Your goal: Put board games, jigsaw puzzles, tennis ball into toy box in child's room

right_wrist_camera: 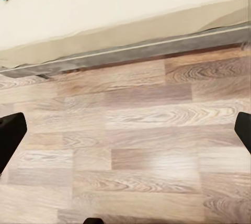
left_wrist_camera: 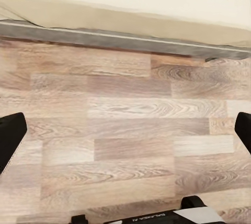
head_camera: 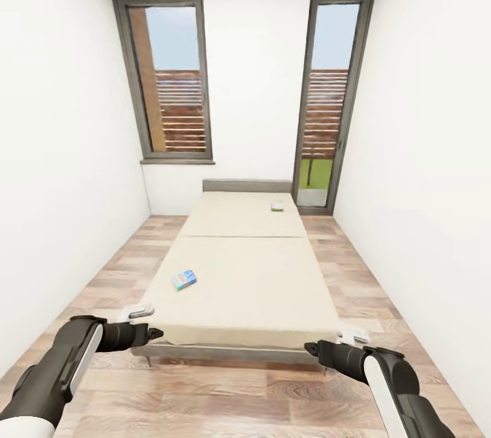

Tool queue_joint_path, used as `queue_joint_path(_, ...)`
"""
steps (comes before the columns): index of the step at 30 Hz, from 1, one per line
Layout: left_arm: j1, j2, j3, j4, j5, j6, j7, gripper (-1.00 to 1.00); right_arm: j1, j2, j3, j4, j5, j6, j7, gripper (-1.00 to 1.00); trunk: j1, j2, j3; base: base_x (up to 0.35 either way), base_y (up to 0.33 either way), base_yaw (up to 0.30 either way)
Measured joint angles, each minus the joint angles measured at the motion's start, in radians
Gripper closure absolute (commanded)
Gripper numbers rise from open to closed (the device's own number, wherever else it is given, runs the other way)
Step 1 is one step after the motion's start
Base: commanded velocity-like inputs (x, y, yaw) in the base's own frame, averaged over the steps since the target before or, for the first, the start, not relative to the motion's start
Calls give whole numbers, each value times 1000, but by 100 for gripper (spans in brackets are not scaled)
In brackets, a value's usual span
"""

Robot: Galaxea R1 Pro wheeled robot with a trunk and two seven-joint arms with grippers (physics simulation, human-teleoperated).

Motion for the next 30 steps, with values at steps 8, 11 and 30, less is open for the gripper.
queue_joint_path(8,0,2,0,0,0,0,0,-100,0,0,1,0,1,-4,0,-100,0,0,0,113,279,-275)
queue_joint_path(11,0,2,0,0,0,0,-1,-100,0,0,2,-1,3,-6,0,-100,0,0,0,126,279,-117)
queue_joint_path(30,0,5,10,1,0,0,-2,-100,0,2,13,-5,4,-12,1,-100,0,0,17,91,153,30)
